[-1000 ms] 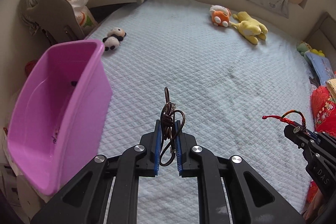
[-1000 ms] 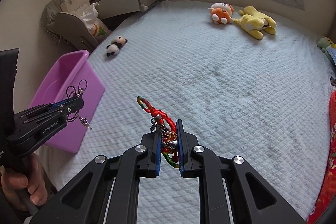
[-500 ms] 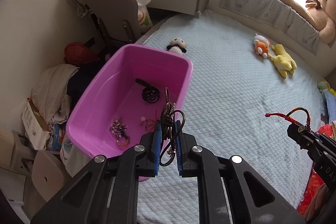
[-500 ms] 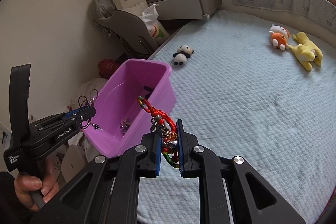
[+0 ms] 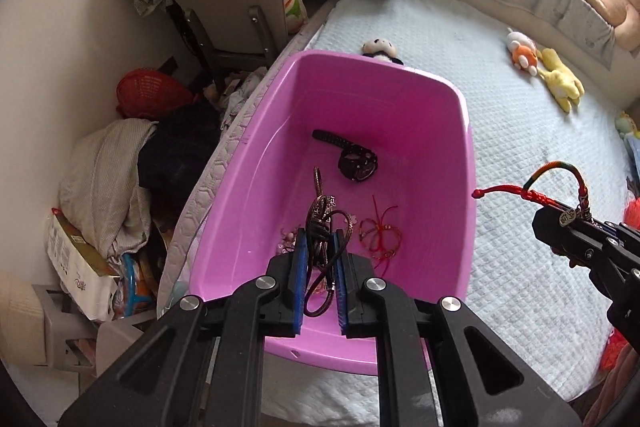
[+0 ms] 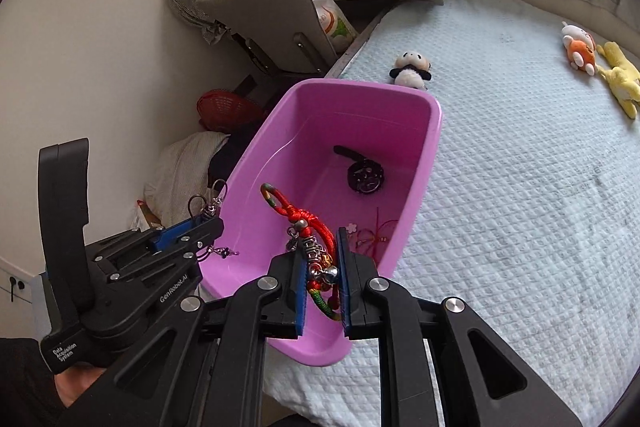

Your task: Organize jewelry

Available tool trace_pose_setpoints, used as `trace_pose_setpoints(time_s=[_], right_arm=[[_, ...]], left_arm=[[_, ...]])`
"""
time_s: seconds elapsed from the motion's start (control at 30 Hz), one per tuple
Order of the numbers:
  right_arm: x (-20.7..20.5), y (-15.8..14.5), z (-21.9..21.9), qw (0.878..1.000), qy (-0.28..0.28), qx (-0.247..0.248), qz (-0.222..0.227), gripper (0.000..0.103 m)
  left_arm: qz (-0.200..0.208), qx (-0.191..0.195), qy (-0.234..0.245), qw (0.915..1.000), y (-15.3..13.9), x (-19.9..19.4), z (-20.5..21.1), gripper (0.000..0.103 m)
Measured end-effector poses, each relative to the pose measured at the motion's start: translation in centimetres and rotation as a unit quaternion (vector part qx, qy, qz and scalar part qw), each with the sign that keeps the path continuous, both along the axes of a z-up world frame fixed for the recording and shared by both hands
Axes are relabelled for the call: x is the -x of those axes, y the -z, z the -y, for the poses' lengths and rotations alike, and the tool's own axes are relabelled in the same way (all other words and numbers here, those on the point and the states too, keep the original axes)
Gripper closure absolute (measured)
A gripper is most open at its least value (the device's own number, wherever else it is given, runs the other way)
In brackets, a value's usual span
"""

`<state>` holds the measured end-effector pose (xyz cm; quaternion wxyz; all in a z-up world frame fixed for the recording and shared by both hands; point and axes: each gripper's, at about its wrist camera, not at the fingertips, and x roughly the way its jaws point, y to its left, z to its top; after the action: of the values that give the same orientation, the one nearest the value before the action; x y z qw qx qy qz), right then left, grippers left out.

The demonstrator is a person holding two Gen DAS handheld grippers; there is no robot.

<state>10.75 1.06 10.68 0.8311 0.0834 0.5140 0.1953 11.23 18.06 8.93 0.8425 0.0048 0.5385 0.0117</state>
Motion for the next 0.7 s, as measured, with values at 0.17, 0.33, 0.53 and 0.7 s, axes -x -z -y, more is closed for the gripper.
trace_pose_setpoints(time_s=[0.17,0.33,0.53,0.7], right_arm=[[-1.9,1.6,-3.4,1.000,-0.002,0.014,-0.025,0.091],[-3.4,2.8,-4.9,0.998,-0.001,0.030,-0.053,0.090],[-3.9,3.0,-5.3,0.997,0.000,0.053,-0.060,0.057],[-3.5,2.4,-4.7,0.997,0.002,0.057,-0.057,0.054]], left_arm=[[-0.022,0.011,0.006,0.9997,1.4,-1.1,-2.0,0.090],[-0.036,0.024,0.000,0.9991,1.9,-1.8,-3.3,0.088],[-0.016,0.020,-0.036,0.9990,1.0,-1.6,-4.6,0.017],[-0.022,0.008,-0.040,0.9989,0.2,-1.8,-4.7,0.010]])
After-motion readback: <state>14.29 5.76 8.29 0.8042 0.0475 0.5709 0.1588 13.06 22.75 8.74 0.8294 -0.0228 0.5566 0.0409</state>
